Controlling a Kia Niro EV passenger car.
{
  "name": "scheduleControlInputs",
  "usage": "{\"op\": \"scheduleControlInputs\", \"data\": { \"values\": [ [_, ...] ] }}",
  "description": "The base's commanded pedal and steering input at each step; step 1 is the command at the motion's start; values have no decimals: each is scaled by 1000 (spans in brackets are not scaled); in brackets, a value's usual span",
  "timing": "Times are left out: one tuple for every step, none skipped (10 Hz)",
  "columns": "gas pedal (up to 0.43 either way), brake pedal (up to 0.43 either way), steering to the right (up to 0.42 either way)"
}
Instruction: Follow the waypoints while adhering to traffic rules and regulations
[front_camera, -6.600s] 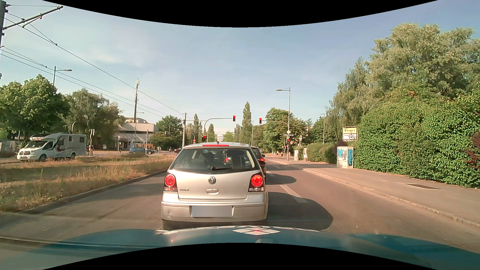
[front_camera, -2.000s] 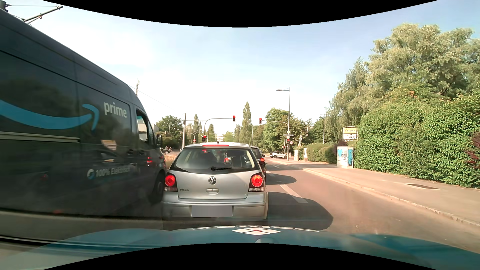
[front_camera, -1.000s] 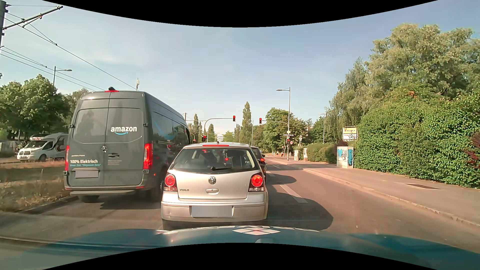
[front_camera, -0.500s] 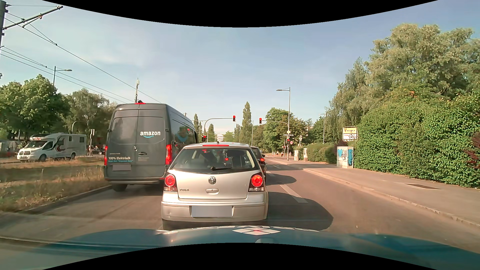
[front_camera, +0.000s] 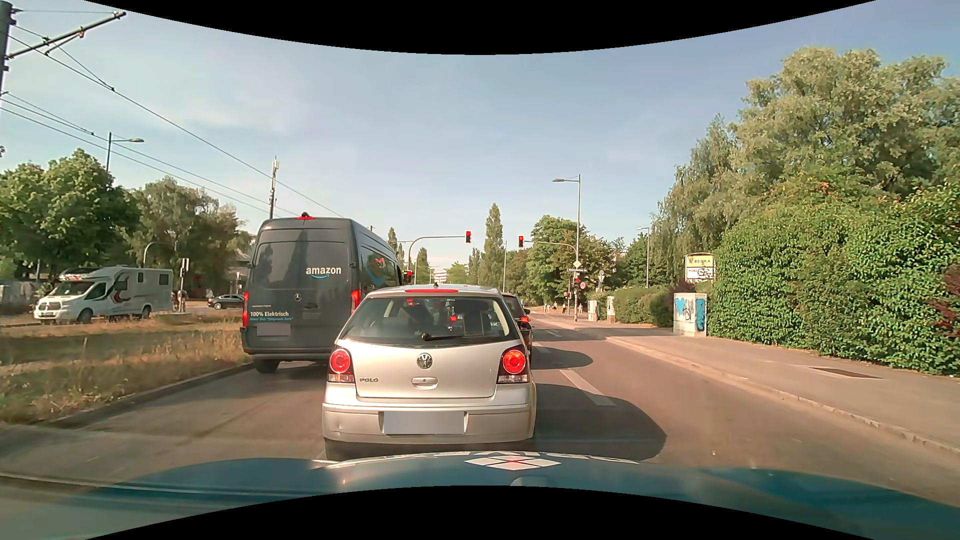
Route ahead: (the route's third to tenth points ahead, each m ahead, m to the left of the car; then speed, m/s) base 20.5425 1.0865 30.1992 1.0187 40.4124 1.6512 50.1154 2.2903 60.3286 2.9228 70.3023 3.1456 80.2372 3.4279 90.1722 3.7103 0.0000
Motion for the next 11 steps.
{"op": "scheduleControlInputs", "data": {
  "values": [
    [0,250,2],
    [0,250,2],
    [0,250,2],
    [0,250,2],
    [0,250,2],
    [0,256,2],
    [0,256,2],
    [0,250,2],
    [0,250,2],
    [0,256,2],
    [0,250,2]
  ]
}}
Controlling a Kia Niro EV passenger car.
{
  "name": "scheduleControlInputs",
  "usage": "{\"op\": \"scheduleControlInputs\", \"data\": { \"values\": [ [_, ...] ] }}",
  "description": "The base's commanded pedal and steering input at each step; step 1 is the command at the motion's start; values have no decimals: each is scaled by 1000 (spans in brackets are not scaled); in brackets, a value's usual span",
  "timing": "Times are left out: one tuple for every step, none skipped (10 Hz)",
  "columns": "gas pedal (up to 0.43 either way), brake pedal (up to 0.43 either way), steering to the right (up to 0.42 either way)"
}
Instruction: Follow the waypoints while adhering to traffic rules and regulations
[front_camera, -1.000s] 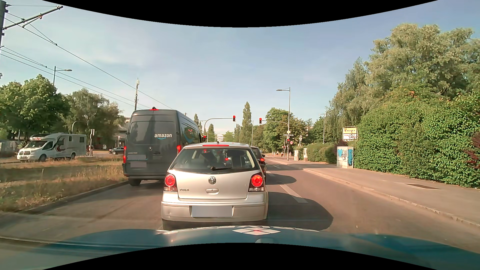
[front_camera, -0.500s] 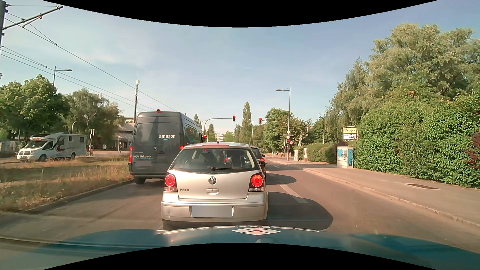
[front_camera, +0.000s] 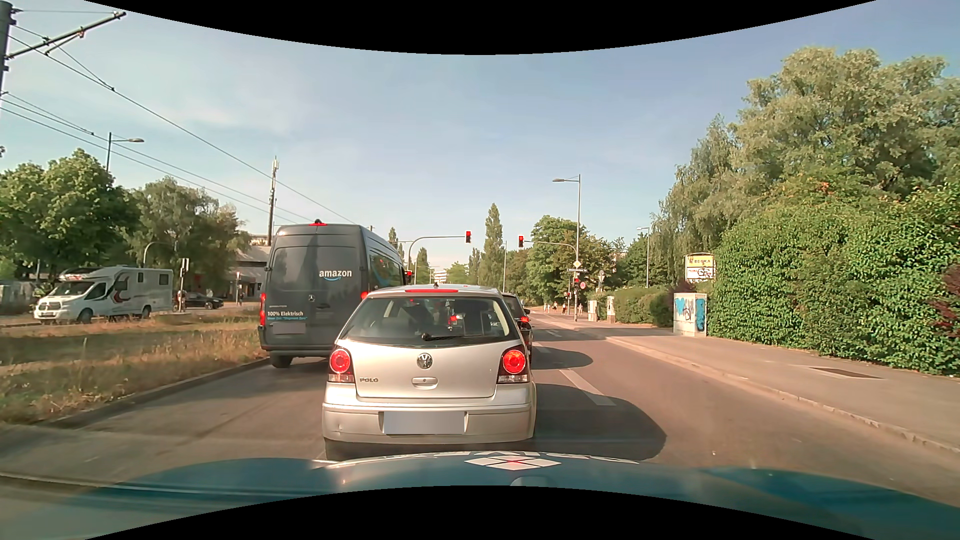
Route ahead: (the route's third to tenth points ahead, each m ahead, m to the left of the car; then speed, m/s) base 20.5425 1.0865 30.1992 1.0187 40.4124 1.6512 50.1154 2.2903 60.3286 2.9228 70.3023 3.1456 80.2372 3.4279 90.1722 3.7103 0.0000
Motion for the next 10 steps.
{"op": "scheduleControlInputs", "data": {
  "values": [
    [0,250,2],
    [0,250,2],
    [0,250,2],
    [0,250,2],
    [0,250,2],
    [0,250,2],
    [0,256,2],
    [0,250,2],
    [0,250,2],
    [0,250,2]
  ]
}}
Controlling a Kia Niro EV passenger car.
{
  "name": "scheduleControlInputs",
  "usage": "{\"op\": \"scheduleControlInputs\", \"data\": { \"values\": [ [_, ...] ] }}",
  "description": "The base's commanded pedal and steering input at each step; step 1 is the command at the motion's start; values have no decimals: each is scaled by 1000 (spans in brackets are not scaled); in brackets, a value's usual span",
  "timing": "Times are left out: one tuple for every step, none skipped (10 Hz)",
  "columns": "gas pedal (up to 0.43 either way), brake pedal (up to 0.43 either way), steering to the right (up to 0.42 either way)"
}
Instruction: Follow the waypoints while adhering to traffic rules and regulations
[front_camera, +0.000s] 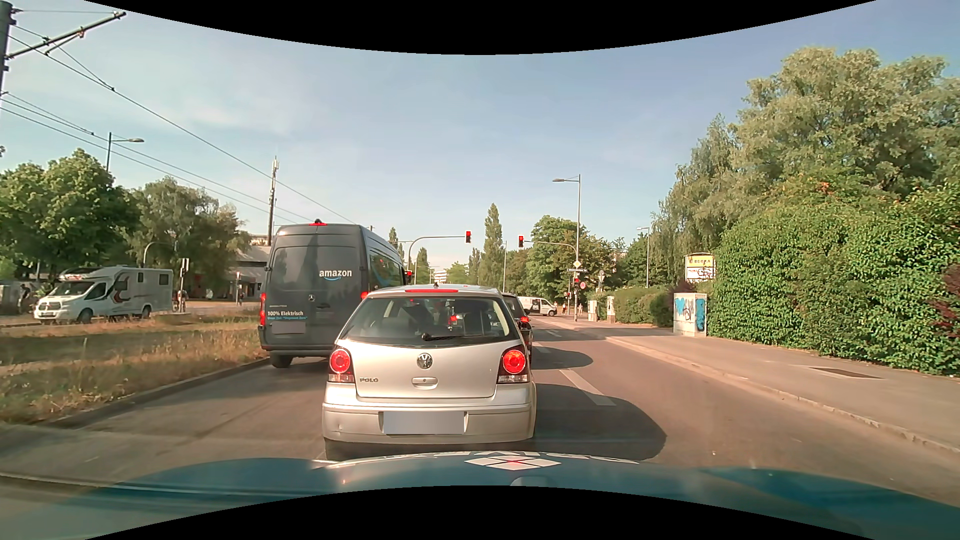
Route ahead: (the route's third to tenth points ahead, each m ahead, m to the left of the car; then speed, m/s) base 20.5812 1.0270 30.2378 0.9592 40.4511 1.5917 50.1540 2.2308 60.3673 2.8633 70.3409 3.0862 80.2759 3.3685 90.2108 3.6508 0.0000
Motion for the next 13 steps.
{"op": "scheduleControlInputs", "data": {
  "values": [
    [0,250,2],
    [0,250,2],
    [0,250,2],
    [0,250,2],
    [0,250,2],
    [0,250,2],
    [0,250,2],
    [0,256,2],
    [0,250,2],
    [0,250,2],
    [0,256,2],
    [0,250,2],
    [0,250,2]
  ]
}}
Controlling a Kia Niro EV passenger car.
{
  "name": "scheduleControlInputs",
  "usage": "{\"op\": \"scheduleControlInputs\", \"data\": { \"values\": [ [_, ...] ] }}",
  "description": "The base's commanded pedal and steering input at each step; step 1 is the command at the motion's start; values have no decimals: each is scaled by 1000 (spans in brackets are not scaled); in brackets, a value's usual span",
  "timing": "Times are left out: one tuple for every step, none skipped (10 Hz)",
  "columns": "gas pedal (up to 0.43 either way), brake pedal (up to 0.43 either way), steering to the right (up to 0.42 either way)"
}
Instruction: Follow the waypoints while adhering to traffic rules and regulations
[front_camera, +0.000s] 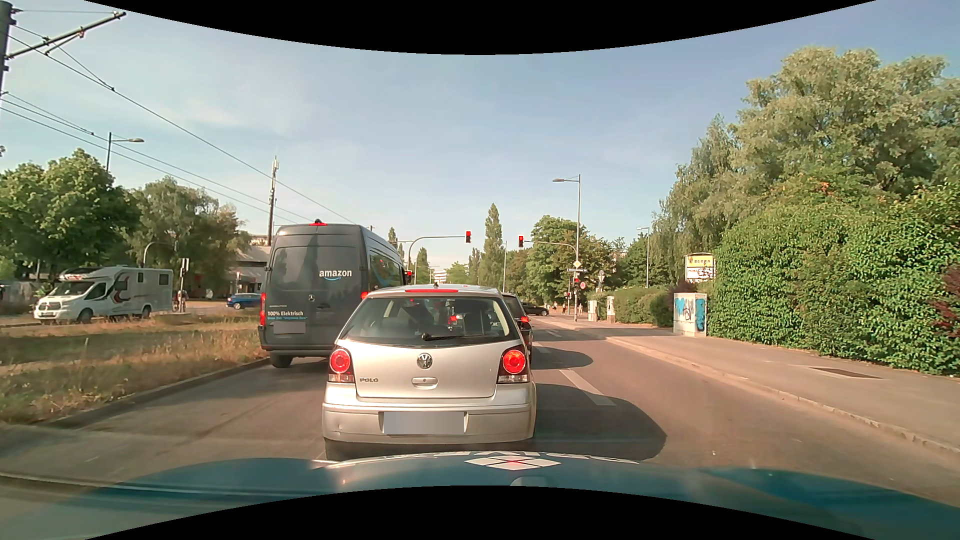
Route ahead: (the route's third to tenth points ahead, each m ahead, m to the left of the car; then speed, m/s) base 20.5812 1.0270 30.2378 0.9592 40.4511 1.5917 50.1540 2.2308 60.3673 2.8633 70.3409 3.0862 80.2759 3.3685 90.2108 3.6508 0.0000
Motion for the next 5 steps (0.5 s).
{"op": "scheduleControlInputs", "data": {
  "values": [
    [0,250,2],
    [0,250,2],
    [0,250,2],
    [0,250,2],
    [0,250,2]
  ]
}}
